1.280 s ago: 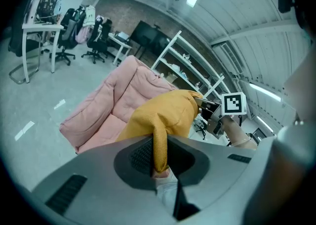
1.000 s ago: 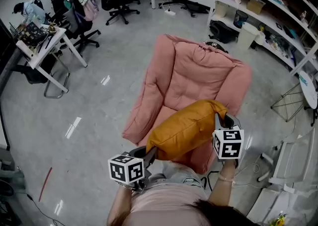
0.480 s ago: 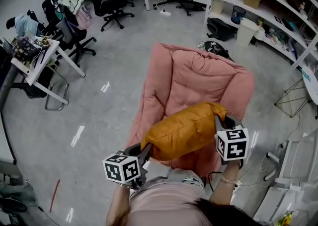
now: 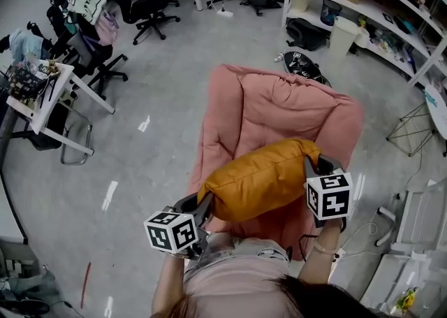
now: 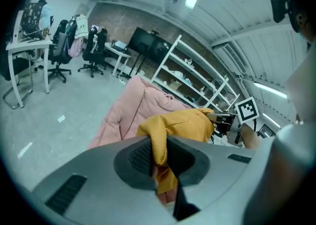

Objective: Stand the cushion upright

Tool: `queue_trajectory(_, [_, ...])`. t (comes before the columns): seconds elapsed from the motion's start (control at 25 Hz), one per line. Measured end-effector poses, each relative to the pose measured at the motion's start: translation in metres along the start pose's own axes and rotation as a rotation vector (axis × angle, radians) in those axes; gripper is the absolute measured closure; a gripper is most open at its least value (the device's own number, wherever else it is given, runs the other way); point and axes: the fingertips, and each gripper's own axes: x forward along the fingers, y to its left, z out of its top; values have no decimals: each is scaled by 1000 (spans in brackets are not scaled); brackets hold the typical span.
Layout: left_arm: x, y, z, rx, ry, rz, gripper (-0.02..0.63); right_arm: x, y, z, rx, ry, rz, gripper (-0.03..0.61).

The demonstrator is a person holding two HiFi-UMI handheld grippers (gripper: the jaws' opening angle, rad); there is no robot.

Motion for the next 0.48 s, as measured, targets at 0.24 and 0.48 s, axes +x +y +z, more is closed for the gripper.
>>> queue_trajectory(0.24, [17, 11, 29, 60, 48, -80, 577, -2, -4, -1, 84, 2, -107, 528])
queue_trajectory(0.48, [41, 19, 60, 130, 81, -153, 577, -1, -8, -3, 175, -24, -208, 528])
